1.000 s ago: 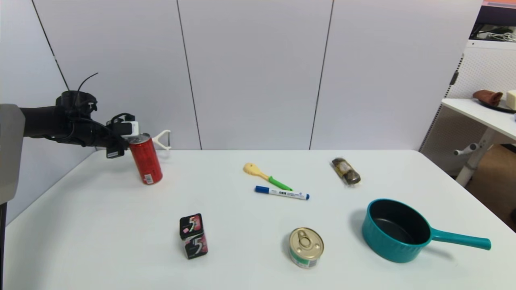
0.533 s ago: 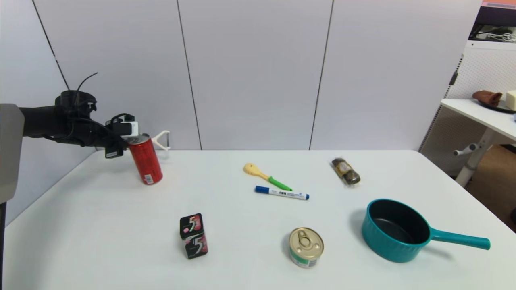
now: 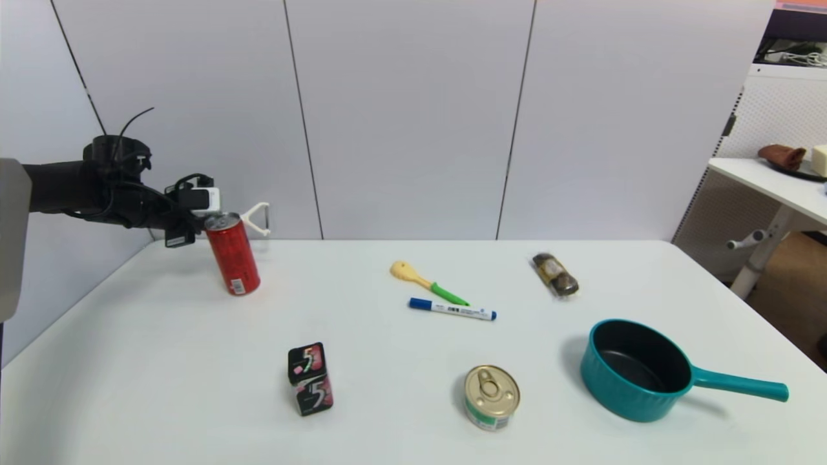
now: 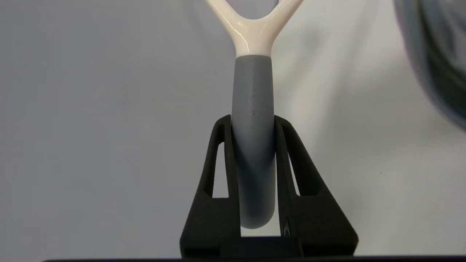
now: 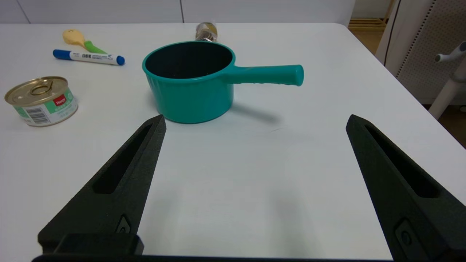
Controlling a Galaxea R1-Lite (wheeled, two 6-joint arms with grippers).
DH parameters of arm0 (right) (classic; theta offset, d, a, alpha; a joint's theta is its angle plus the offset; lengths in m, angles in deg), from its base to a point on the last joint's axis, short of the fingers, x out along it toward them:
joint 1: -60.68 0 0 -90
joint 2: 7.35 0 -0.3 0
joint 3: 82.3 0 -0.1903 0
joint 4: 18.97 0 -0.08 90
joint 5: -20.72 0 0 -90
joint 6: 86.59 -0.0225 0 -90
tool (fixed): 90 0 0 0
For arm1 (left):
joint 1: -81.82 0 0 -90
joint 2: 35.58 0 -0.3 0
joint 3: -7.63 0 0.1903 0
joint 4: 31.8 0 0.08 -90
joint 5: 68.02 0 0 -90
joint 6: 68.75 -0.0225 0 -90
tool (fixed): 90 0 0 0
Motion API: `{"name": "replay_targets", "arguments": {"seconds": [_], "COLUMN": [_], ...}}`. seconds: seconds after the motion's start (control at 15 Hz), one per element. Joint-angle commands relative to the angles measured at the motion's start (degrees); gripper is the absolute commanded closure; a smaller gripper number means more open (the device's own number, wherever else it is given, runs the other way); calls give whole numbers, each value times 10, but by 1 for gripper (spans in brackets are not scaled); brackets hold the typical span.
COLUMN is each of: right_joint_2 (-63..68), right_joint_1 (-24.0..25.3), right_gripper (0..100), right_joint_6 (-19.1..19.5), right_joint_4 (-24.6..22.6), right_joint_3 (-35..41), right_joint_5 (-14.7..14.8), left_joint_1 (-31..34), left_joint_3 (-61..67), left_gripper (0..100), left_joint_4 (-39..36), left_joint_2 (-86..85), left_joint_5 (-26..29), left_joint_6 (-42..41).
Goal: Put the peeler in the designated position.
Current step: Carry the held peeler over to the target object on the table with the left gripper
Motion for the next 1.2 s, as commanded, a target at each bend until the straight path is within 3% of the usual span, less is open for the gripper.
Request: {"name": "replay_targets", "arguments": {"seconds": [0.07, 0.8, 0.87, 1.2], "right_joint_2": [0, 1, 0, 1], "right_joint_1": [0, 1, 0, 0], "right_gripper": [0, 0, 0, 0], "right_joint_6": [0, 0, 0, 0], "right_joint_4": [0, 0, 0, 0], "right_joint_3": [0, 0, 0, 0], "right_joint_5": [0, 0, 0, 0], "left_joint_1": [0, -1, -1, -1], "left_joint_3": [-1, 0, 0, 0], "left_gripper": [100, 100, 0, 0], "left_joint_4": [0, 1, 1, 1], "left_joint_2": [-7, 8, 8, 6], "left_joint_5": [3, 3, 3, 3], "left_joint_6": [2, 2, 2, 1]}}
